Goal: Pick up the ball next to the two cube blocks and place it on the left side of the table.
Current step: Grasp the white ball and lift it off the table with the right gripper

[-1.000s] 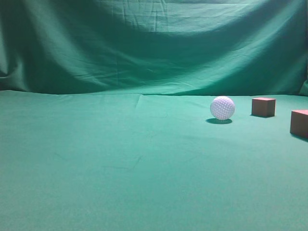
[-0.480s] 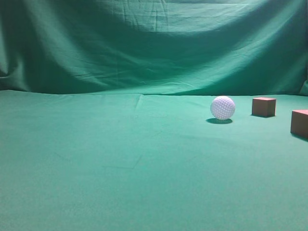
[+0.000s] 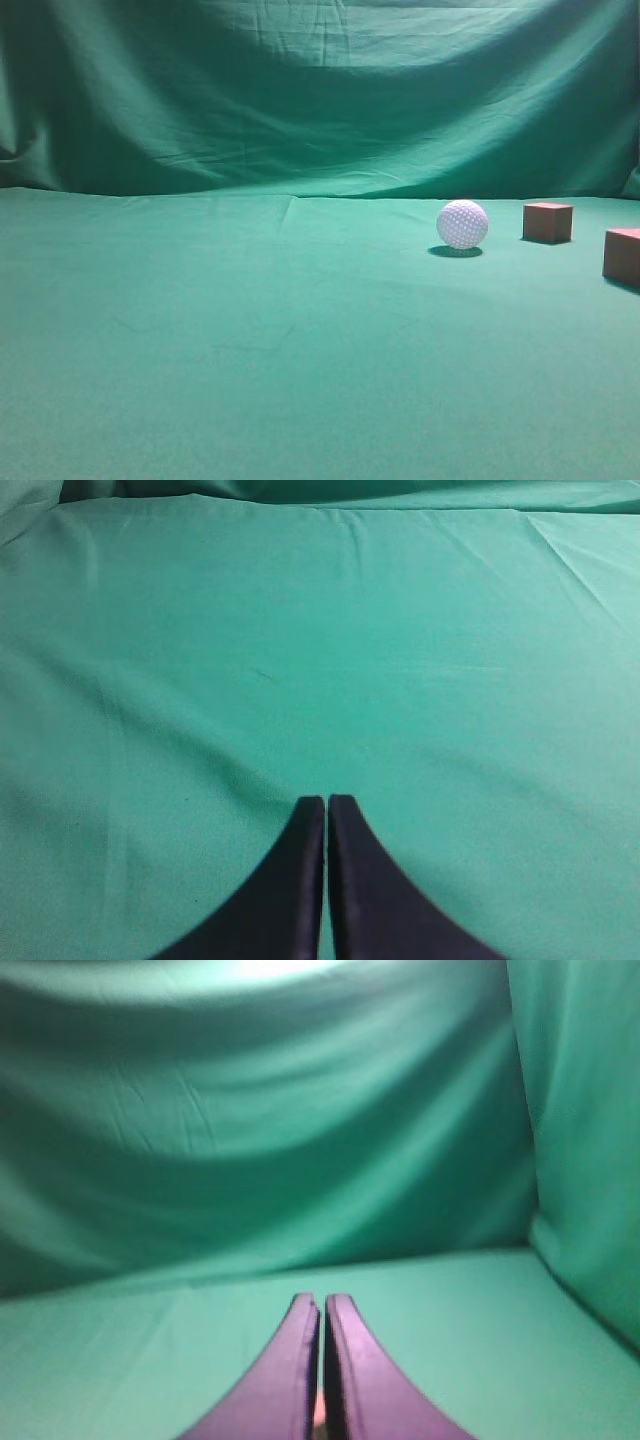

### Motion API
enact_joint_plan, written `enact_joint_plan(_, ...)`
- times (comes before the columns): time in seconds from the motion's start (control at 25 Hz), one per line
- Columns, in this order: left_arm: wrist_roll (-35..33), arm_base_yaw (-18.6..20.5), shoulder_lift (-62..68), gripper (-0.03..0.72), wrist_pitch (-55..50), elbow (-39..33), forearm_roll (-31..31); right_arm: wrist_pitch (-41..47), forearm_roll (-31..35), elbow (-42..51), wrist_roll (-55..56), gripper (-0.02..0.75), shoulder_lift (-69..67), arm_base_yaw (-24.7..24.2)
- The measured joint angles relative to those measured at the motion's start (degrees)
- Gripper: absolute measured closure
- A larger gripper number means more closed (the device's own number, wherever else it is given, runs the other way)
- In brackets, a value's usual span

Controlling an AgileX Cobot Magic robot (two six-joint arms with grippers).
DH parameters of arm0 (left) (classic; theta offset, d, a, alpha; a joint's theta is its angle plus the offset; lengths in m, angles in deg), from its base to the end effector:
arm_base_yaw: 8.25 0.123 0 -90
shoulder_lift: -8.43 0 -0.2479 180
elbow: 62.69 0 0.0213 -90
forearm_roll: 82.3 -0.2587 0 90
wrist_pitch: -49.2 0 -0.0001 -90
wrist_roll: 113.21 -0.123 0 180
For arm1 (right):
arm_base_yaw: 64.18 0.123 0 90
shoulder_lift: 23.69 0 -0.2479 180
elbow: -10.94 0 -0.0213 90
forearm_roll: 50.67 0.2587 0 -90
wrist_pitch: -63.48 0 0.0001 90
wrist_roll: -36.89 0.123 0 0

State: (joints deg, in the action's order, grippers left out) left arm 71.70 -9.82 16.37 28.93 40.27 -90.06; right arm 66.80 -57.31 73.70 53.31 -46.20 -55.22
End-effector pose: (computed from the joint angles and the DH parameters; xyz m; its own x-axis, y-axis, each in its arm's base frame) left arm 0.1290 0.0022 0.1690 -0.2606 0.0485 -0.9642 -0.0070 0.9986 0.0522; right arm 0.1483 0.0225 0.2634 -0.0010 0.1720 -0.9851 -0.1512 0.9738 0.1702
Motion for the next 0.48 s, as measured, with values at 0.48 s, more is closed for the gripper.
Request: enact_joint_plan(0.48,0.0,0.0,0.0,0.688,0.0,0.0,0.0,13.9,-1.0,-20.2,-6.8,0.738,-38.1,3.5)
